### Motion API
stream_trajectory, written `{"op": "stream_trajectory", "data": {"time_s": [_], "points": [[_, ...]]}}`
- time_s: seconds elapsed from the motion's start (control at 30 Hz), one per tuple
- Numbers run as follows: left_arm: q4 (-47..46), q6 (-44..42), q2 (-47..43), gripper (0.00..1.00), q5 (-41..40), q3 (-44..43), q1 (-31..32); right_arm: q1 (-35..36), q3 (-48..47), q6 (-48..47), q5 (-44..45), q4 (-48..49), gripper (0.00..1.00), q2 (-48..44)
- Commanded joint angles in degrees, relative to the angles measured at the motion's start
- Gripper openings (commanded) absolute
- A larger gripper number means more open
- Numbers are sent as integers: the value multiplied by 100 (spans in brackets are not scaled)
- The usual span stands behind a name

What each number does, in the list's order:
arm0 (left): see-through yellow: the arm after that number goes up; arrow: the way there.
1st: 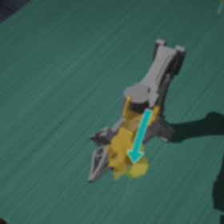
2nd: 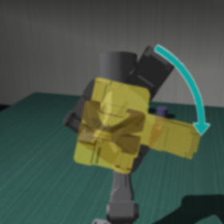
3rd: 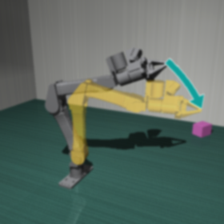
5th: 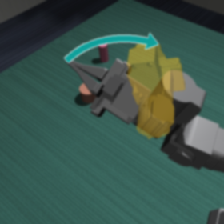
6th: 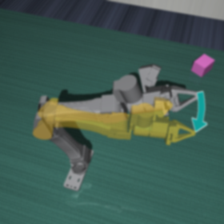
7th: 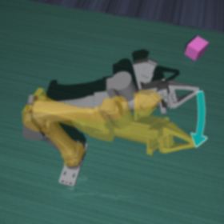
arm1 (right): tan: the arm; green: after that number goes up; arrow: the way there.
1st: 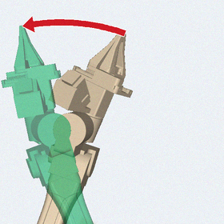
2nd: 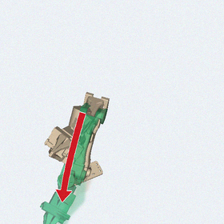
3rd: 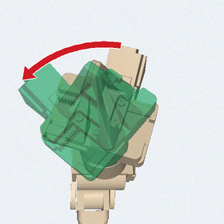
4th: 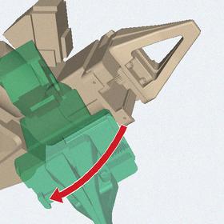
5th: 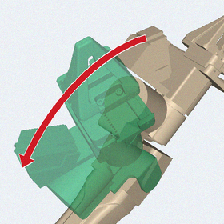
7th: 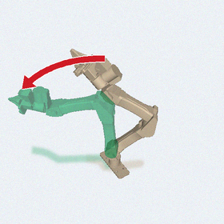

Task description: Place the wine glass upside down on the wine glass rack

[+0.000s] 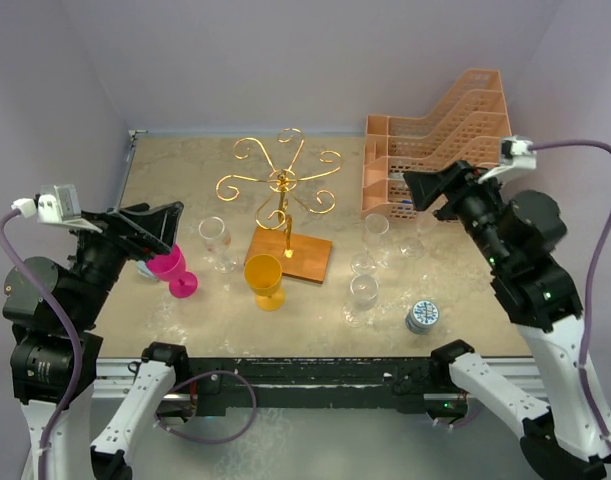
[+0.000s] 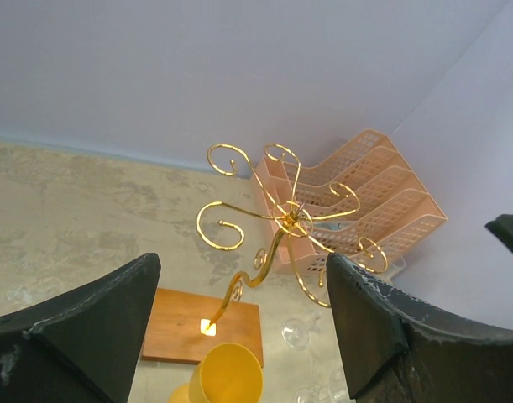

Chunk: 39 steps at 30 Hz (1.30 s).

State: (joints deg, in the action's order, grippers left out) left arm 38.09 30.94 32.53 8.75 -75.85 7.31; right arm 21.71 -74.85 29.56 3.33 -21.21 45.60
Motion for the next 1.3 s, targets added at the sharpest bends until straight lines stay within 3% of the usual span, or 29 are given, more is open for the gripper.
{"op": "stream_trajectory", "data": {"time_s": [0.0,0.1,0.27,0.47,0.63,1.0,1.27], "points": [[-755,-48,146,77,55,-86,-59,-26,151,-254,465,-288,72,258],[-1130,-23,104,77,44,80,-62,-26,396,-246,948,-340,70,293],[-1555,158,121,77,194,375,-63,-26,843,-292,829,-297,63,490],[-1658,191,191,77,315,491,-59,-18,1175,-683,365,-56,60,703],[-1804,45,302,77,342,447,-59,64,1367,-763,-376,89,50,998],[-1908,-147,290,77,256,668,-60,356,1328,-601,-221,-191,44,1404],[-1741,-319,225,77,-220,604,-63,1111,1209,-221,185,-222,42,1874]]}}
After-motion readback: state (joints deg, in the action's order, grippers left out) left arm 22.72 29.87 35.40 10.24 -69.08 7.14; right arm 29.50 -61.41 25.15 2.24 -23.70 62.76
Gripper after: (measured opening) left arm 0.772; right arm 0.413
